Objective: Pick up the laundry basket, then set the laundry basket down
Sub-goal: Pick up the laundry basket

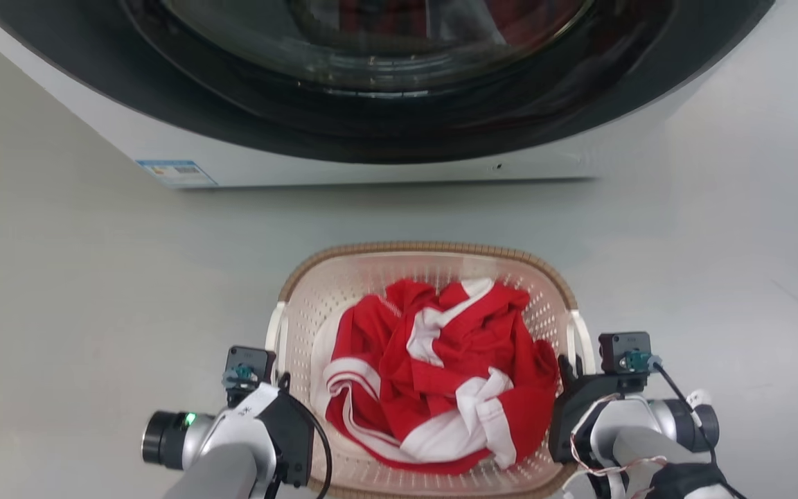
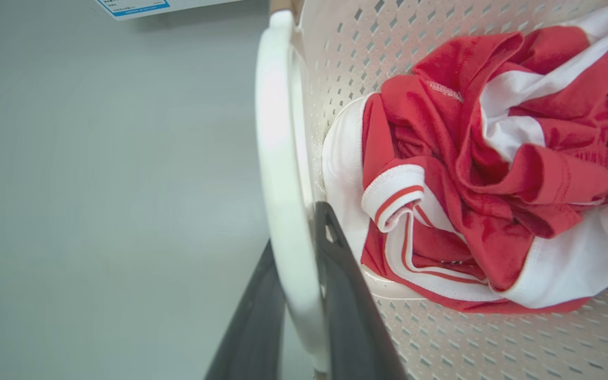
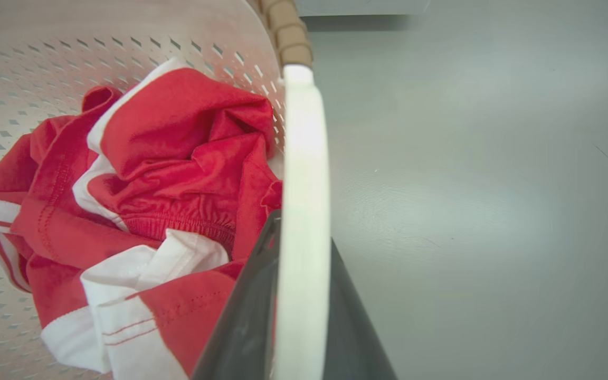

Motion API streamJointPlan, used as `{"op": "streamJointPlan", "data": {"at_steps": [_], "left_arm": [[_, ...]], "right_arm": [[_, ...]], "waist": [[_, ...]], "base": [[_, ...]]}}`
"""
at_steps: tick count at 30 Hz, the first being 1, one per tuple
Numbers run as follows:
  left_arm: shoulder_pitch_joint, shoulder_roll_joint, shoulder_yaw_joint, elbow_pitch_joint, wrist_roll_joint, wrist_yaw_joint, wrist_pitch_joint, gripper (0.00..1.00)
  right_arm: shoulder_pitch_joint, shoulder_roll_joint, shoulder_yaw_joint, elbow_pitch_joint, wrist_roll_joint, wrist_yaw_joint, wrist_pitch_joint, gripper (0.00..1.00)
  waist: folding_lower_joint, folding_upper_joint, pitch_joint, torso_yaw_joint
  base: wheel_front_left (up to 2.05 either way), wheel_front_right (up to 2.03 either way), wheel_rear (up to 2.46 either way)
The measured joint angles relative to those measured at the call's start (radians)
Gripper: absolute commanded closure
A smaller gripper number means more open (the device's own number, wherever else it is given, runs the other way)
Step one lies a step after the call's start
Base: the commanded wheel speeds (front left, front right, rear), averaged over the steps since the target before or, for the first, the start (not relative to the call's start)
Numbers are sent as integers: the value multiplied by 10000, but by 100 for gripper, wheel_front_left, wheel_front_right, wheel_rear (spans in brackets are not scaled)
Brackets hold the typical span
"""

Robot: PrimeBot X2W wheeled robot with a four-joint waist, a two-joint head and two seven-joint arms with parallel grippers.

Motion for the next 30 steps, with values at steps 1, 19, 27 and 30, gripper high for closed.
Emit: {"op": "streamJointPlan", "data": {"at_steps": [1, 19, 27, 30], "left_arm": [[121, 0, -19, 8, -44, 0, 46, 100], [2074, 27, -328, 431, -616, -173, 612, 100], [2874, 35, -424, 587, -767, -190, 802, 100], [3010, 56, -502, 583, -771, -190, 869, 100]], "right_arm": [[111, 2, 59, -25, 67, 0, 67, 100], [1896, 0, 1264, -581, 1315, -61, 1099, 100], [2680, -2, 1802, -773, 1791, -136, 1446, 100], [2808, -10, 1925, -817, 1900, -148, 1534, 100]], "waist": [[0, 0, -135, -9], [-1, -1, -2748, -142], [-1, -1, -3895, -228], [-1, -1, -4231, -271]], "base": [[0, 0, 0], [0, 0, 0], [0, 0, 0], [0, 0, 0]]}}
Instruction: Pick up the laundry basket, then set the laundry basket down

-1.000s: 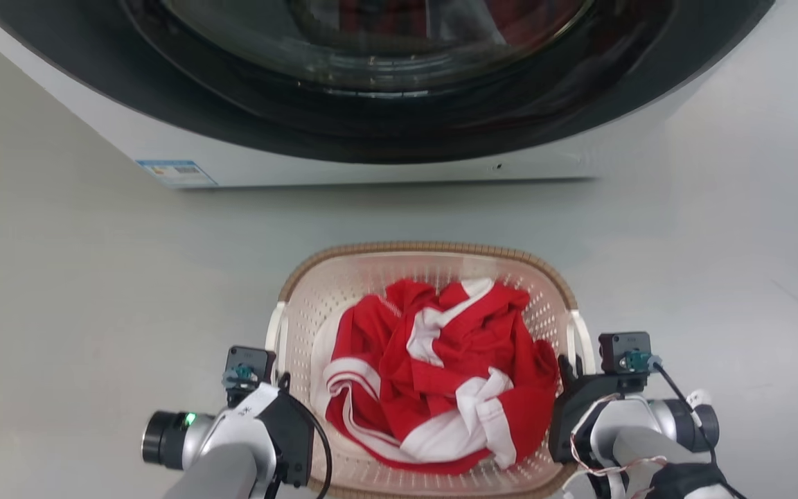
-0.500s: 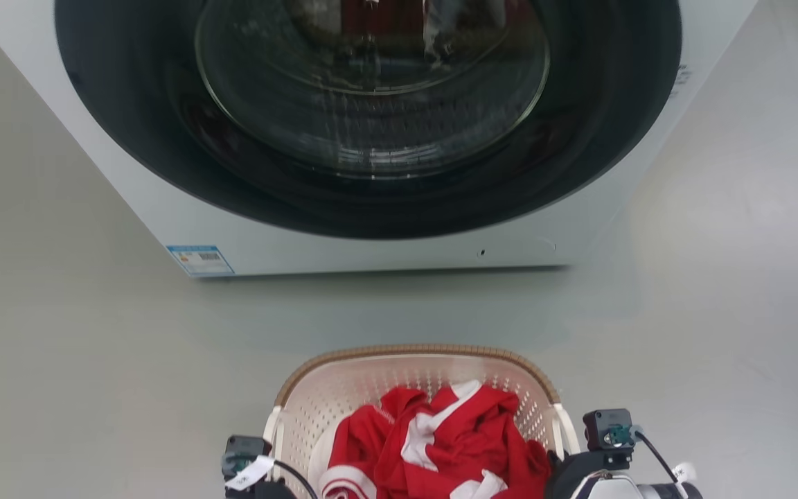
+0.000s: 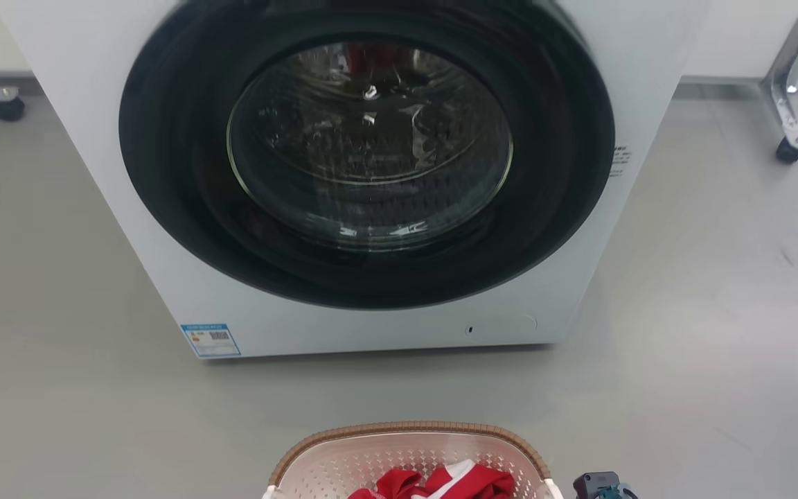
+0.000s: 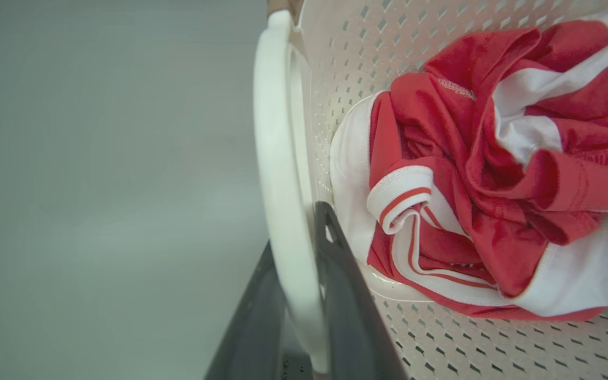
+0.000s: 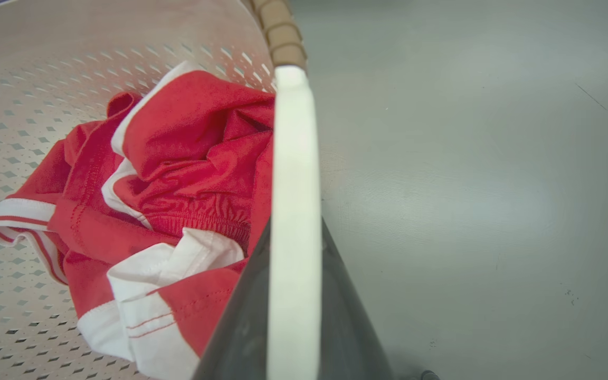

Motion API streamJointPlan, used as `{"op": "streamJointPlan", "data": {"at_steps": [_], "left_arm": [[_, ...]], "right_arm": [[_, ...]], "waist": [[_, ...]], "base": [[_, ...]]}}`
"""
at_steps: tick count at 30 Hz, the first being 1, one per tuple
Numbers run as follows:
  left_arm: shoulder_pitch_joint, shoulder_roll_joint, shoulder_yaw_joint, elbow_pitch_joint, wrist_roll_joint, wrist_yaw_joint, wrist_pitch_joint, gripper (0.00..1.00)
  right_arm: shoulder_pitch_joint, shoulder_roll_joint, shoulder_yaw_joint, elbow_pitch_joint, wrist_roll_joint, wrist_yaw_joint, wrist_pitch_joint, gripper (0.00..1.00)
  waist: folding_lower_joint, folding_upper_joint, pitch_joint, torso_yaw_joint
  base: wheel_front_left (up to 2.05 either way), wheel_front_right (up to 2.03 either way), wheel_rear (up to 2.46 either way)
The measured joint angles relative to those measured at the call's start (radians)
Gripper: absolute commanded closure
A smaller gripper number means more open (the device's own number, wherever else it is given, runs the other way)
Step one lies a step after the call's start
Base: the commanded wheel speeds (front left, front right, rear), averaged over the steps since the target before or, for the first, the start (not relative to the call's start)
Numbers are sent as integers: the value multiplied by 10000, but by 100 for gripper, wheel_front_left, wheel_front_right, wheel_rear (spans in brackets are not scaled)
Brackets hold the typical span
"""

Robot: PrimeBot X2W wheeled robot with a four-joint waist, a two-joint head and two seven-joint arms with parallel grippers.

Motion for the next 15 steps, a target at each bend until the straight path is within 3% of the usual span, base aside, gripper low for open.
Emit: {"op": "streamJointPlan", "data": {"at_steps": [15], "left_arm": [[-1, 35, -115, -21, -303, 0, 148, 100]], "right_arm": [[-10, -17, 334, 15, 510, -31, 251, 100]], "waist": [[2, 1, -405, -163]], "base": [[0, 0, 0]]}}
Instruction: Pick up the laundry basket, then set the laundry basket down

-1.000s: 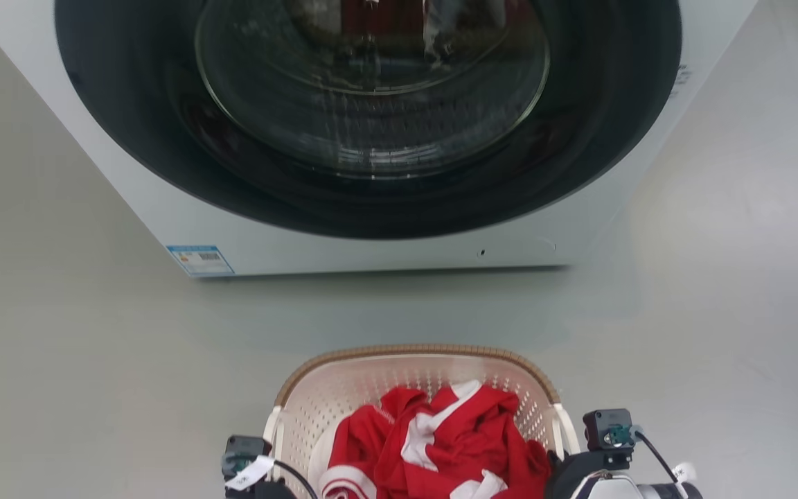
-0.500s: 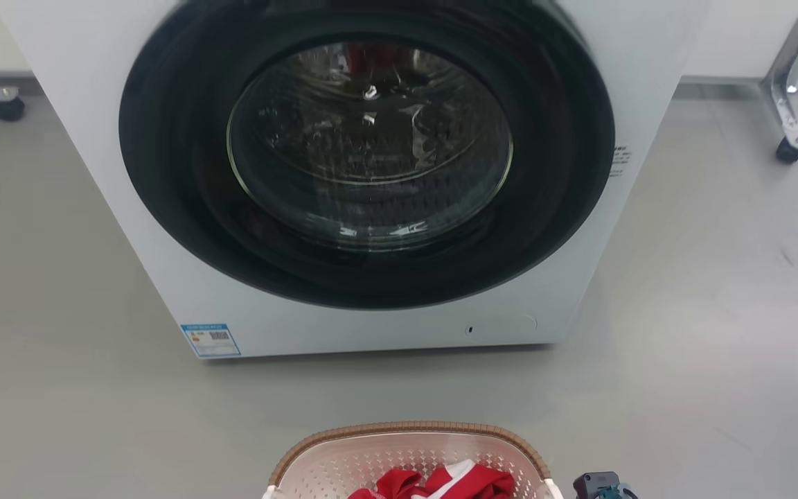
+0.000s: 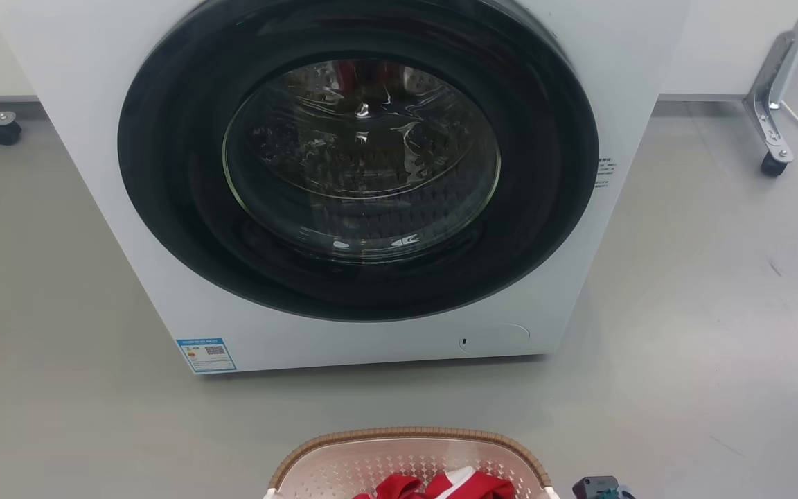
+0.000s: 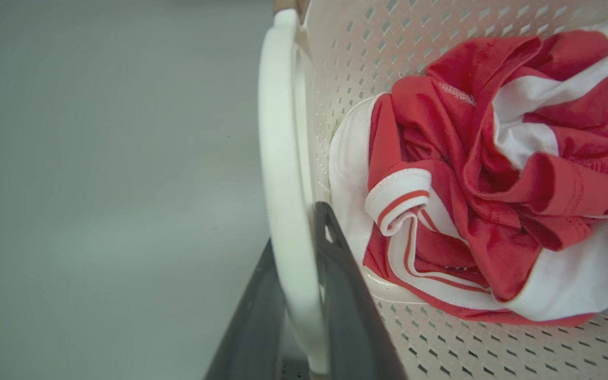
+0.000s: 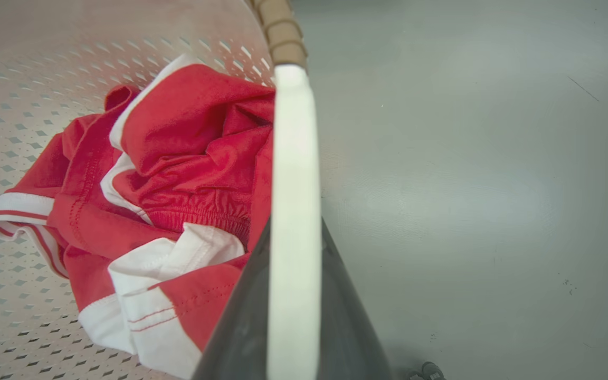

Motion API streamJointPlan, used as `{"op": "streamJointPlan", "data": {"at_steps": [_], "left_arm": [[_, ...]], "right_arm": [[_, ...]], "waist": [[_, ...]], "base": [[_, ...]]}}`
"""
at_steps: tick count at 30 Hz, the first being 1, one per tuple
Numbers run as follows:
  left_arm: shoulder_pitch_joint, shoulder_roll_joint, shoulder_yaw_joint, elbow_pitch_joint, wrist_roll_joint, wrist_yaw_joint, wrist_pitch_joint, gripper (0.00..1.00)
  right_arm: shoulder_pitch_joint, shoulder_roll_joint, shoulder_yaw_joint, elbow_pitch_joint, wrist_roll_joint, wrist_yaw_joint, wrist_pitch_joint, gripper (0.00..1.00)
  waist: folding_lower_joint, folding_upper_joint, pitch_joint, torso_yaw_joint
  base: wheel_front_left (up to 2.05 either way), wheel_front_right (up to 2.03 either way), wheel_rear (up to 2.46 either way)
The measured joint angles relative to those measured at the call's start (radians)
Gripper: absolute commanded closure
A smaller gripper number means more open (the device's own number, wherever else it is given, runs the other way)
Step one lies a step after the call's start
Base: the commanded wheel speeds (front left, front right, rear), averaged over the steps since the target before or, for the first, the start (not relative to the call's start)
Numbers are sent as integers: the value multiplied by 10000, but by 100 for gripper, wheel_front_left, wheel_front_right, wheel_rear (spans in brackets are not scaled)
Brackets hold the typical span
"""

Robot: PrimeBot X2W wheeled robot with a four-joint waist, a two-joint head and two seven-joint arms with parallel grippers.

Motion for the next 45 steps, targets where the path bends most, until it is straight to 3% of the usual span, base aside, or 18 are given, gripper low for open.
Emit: {"op": "streamJointPlan", "data": {"at_steps": [45], "left_arm": [[19, 10, -245, 29, -199, 19, 12, 100]], "right_arm": [[-86, 2, 834, 244, 878, 0, -196, 100]], "waist": [[1, 1, -50, -57]], "base": [[0, 0, 0]]}}
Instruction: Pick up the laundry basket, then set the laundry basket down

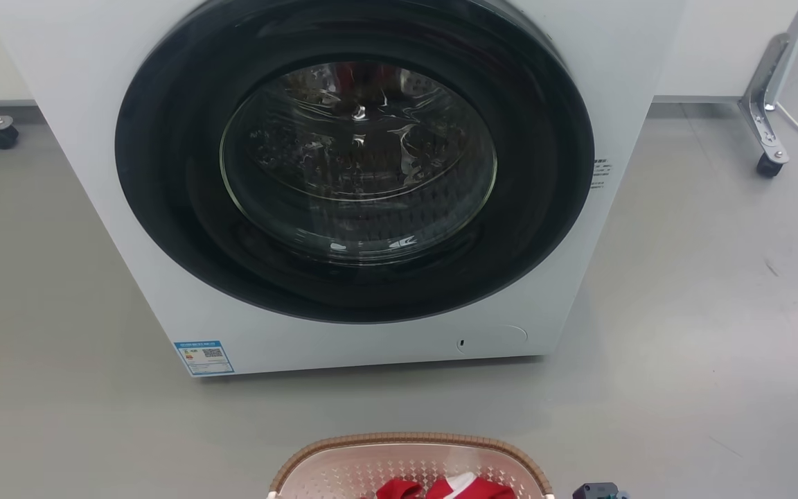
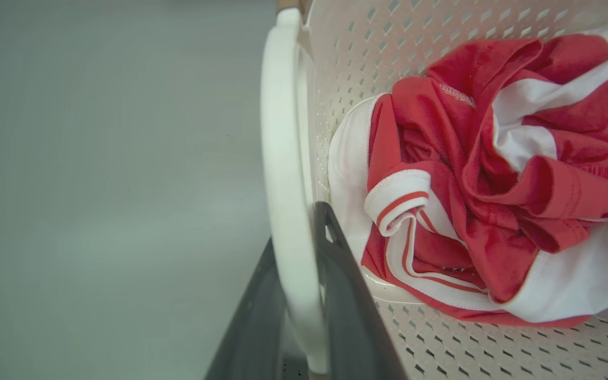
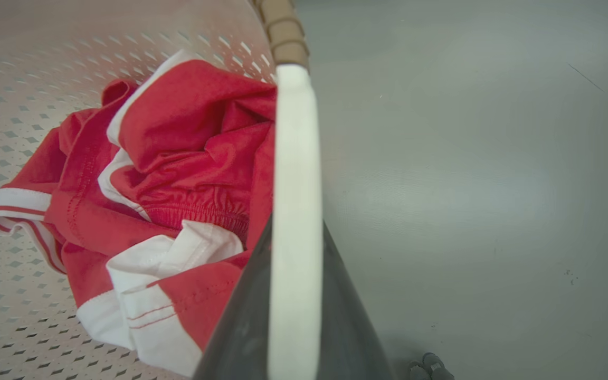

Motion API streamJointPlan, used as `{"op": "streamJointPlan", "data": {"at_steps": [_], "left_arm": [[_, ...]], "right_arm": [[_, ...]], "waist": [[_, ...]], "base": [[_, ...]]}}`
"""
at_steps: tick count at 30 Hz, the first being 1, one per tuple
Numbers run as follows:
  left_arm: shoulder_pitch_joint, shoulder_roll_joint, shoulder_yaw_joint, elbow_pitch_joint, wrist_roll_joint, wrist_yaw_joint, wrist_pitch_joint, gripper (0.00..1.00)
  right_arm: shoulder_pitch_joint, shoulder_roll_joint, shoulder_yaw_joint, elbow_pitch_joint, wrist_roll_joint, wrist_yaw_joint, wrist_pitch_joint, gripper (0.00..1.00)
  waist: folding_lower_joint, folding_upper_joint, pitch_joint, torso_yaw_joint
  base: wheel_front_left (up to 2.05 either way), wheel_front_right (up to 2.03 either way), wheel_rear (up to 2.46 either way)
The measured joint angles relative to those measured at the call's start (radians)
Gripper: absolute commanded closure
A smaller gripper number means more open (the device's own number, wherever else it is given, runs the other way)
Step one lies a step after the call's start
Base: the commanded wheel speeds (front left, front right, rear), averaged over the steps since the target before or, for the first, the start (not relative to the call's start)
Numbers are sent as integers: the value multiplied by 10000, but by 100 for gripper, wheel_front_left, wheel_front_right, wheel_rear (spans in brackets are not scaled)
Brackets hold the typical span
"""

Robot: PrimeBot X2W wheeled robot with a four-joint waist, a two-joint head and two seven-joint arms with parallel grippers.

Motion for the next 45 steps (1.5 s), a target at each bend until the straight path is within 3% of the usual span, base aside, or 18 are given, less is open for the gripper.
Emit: {"op": "streamJointPlan", "data": {"at_steps": [18, 45], "left_arm": [[-1018, 38, 228, 12, -63, 100, -261, 100], [-4414, 134, 209, -192, 267, 188, -435, 100]], "right_arm": [[-1570, -25, 109, -10, 73, 0, -259, 100], [-4910, 15, -111, 1055, -326, 44, -890, 100]], "waist": [[0, 0, 933, -108], [1, 1, 4672, 158]], "base": [[0, 0, 0], [0, 0, 0]]}}
